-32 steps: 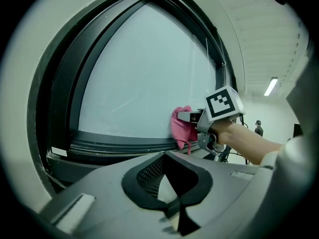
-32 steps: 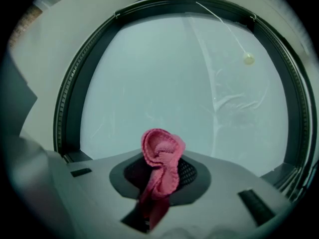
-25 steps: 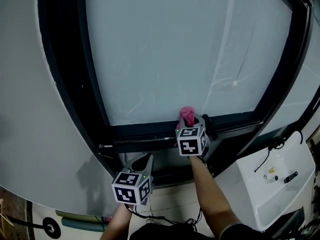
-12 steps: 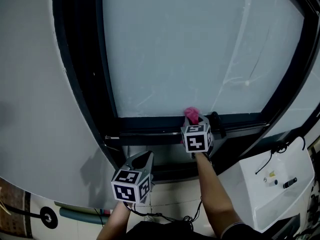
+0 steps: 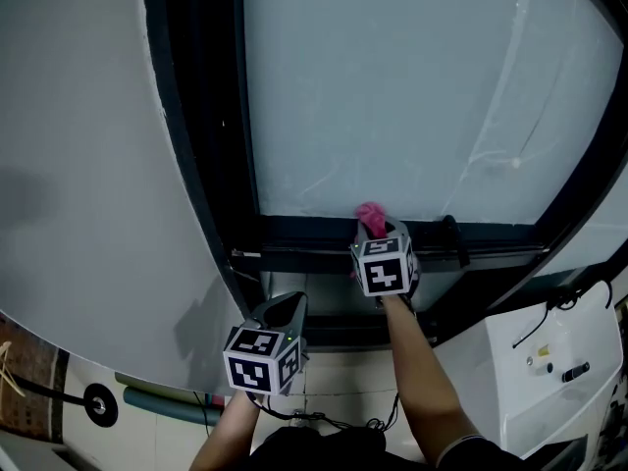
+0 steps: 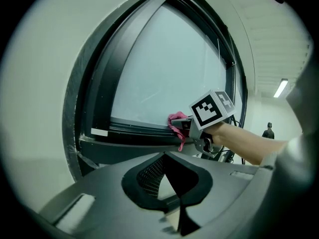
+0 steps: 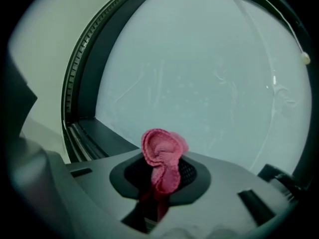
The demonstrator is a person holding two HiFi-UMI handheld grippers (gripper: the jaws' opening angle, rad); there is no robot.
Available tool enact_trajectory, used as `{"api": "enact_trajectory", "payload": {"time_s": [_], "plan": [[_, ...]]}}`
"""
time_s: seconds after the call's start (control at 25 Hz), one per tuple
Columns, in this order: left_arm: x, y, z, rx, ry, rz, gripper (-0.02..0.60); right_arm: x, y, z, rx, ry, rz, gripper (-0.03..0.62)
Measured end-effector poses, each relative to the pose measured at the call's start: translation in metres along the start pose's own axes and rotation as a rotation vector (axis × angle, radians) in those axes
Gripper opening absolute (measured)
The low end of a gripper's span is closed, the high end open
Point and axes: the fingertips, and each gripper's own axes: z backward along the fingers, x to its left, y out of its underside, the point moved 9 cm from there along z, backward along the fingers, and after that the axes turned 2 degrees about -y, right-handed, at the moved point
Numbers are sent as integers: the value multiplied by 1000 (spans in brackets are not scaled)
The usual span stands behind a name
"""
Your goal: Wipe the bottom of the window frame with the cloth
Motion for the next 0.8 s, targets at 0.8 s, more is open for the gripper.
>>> {"api": "enact_trajectory", "payload": {"time_s": [0.8], "plan": [[42,8,54,-56,-166,93,6,126,-55,-35,-25,-369,148,78]]}}
